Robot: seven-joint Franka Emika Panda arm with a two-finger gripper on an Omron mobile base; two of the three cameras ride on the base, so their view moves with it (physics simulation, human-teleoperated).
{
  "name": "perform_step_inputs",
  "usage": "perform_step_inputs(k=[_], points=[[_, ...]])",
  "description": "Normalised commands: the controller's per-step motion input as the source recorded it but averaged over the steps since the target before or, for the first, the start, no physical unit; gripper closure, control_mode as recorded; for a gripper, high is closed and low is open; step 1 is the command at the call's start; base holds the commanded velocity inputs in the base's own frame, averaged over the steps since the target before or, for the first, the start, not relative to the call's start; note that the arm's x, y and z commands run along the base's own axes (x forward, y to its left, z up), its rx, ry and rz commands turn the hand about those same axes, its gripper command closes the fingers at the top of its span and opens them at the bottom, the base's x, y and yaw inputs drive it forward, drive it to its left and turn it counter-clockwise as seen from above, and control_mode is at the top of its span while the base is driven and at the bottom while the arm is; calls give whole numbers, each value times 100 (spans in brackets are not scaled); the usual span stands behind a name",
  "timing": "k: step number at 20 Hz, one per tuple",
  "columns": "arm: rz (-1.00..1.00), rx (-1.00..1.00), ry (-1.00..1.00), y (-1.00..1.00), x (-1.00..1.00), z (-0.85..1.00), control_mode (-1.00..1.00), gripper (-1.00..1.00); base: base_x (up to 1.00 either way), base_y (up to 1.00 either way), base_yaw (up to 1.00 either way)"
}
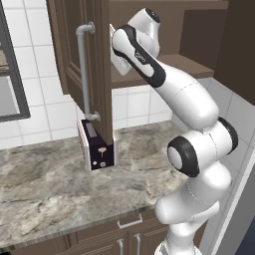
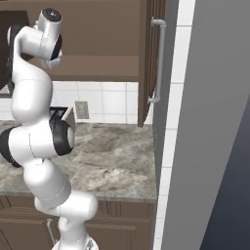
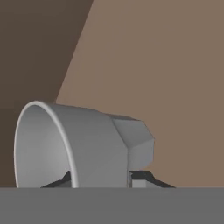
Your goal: There is a bowl on the dining counter. Grab a lemon wedge from the fridge and place it in the bowl. Then get the liquor bottle and glass cup from the cabinet and place them next to the bowl.
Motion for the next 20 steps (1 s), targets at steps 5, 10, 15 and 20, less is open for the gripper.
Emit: perform_step_inputs(k=[5, 10, 15, 20], points=[[0, 0, -17, 9, -70, -27, -100, 100, 0, 0, 0], [0, 0, -34, 5, -94, -36, -100, 100, 0, 0, 0], [0, 18, -23, -51, -97, 1, -100, 100, 0, 0, 0], [-3, 20, -20, -71, -100, 13, -100, 100, 0, 0, 0]])
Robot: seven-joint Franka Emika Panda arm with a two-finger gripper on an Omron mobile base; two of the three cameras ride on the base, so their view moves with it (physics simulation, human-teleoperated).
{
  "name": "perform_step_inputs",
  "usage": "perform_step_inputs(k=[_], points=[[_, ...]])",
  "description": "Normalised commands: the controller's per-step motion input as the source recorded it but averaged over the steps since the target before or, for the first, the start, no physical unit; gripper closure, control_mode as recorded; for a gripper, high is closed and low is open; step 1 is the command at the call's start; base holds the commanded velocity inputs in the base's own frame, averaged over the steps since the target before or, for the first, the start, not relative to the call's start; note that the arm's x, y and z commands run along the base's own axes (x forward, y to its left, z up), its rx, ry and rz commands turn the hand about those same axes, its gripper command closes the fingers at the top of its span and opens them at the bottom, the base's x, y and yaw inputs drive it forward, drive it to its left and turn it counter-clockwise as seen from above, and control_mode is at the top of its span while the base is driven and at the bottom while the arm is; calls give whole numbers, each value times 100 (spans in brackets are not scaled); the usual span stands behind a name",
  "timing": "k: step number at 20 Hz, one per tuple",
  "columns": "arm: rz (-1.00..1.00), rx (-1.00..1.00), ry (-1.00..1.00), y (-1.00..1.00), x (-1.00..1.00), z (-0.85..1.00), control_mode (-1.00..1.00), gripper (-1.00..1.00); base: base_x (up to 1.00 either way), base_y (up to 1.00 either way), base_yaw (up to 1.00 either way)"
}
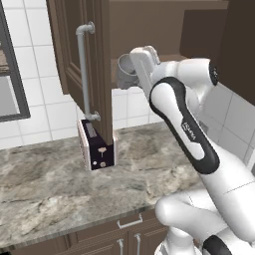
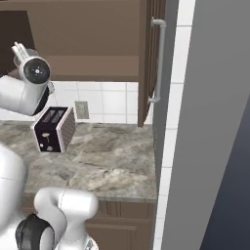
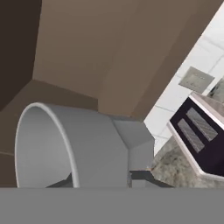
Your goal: There is a bowl on the dining counter. Grab a lemon wedge from the fridge and place it in the bowl. Then get the liquor bottle and glass cup from the cabinet and place them next to the bowl.
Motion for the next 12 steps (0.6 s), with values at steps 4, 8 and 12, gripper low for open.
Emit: perform_step_inputs(k=[4, 8, 12], points=[[-7, 17, -14, -56, -98, 8, -100, 100, 0, 0, 0], [-4, 1, 5, -4, -11, 0, -100, 100, 0, 0, 0], [0, 1, -2, -32, -56, 1, -100, 100, 0, 0, 0]])
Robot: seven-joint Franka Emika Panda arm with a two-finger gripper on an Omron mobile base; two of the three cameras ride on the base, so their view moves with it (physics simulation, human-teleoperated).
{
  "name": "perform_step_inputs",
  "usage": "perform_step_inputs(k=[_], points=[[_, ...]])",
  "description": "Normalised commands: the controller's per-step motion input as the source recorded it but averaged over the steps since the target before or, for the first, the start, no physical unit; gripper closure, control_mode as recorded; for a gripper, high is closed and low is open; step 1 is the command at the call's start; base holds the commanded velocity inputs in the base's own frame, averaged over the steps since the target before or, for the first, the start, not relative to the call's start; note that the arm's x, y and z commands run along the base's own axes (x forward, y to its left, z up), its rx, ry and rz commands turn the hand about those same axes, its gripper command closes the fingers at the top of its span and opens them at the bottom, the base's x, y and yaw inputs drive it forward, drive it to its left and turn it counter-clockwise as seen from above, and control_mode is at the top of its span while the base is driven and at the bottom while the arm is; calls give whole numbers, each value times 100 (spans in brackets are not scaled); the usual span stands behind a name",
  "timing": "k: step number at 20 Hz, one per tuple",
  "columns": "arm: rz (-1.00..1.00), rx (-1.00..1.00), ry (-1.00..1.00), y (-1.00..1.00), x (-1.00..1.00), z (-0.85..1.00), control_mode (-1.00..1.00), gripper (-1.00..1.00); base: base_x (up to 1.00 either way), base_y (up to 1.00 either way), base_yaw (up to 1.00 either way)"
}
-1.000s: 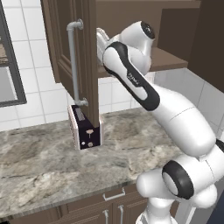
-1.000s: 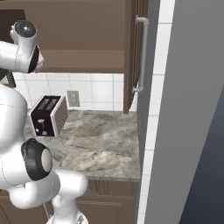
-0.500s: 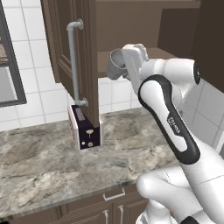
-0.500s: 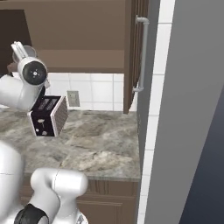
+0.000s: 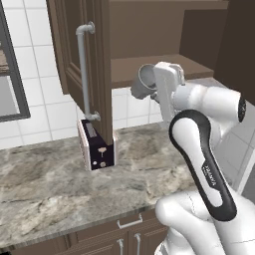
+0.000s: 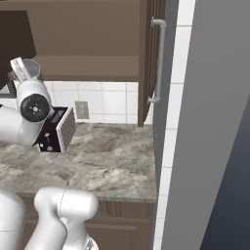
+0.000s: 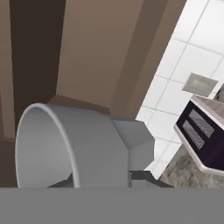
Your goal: There is a bowl on the dining counter. Grab a lemon wedge from the fridge and place it in the bowl. Then get the liquor bottle and glass cup from the cabinet and place them next to the bowl.
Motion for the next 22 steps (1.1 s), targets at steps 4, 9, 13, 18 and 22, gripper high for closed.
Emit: perform_step_inputs(k=[4, 9, 13, 18, 22], points=[[0, 6, -4, -56, -92, 7, -100, 100, 0, 0, 0], [-1, 4, 0, -35, -70, 3, -100, 100, 0, 0, 0], [-1, 0, 0, -18, -52, 0, -100, 100, 0, 0, 0], [-2, 1, 0, -19, -55, 0, -100, 100, 0, 0, 0], [-3, 0, 0, -2, -43, 0, -100, 100, 0, 0, 0]])
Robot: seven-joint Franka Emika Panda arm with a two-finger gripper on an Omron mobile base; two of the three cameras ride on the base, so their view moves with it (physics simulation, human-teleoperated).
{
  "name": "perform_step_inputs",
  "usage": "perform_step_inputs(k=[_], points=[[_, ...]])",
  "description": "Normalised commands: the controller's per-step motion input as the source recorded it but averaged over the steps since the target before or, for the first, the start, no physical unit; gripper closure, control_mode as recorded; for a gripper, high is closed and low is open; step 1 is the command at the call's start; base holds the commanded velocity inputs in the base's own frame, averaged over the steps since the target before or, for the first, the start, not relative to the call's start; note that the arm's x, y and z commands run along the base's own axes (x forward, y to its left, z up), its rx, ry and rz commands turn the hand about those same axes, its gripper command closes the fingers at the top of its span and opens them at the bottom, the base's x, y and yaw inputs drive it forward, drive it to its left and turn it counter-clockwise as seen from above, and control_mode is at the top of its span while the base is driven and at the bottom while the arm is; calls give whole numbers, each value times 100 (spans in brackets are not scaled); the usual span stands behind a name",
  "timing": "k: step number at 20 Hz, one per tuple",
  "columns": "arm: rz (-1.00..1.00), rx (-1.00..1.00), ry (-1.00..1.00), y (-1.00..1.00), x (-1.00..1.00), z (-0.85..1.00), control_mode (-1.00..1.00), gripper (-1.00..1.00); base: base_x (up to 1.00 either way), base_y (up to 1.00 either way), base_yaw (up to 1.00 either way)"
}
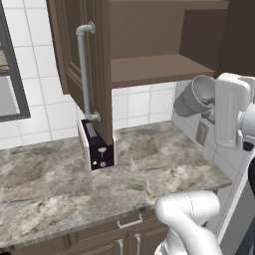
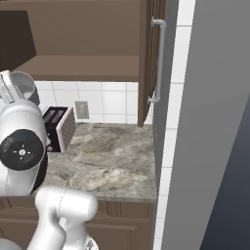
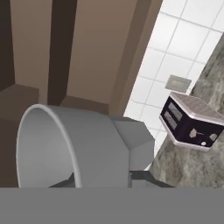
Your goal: There is a bowl on the dining counter. Grab a lemon wedge from the fridge and place it in the bowl. Then get the liquor bottle and glass cup from the cabinet and place them next to the bowl.
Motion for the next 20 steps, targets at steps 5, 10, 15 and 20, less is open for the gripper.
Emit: perform_step_inputs(k=[5, 10, 15, 20], points=[[-2, 0, -3, 0, -38, 0, -100, 100, 0, 0, 0], [0, 0, -15, 0, -70, 0, -100, 100, 0, 0, 0], [0, -1, -15, 3, -61, 0, -100, 100, 0, 0, 0], [0, -1, -3, 3, -5, 0, 100, 100, -8, 26, 14]])
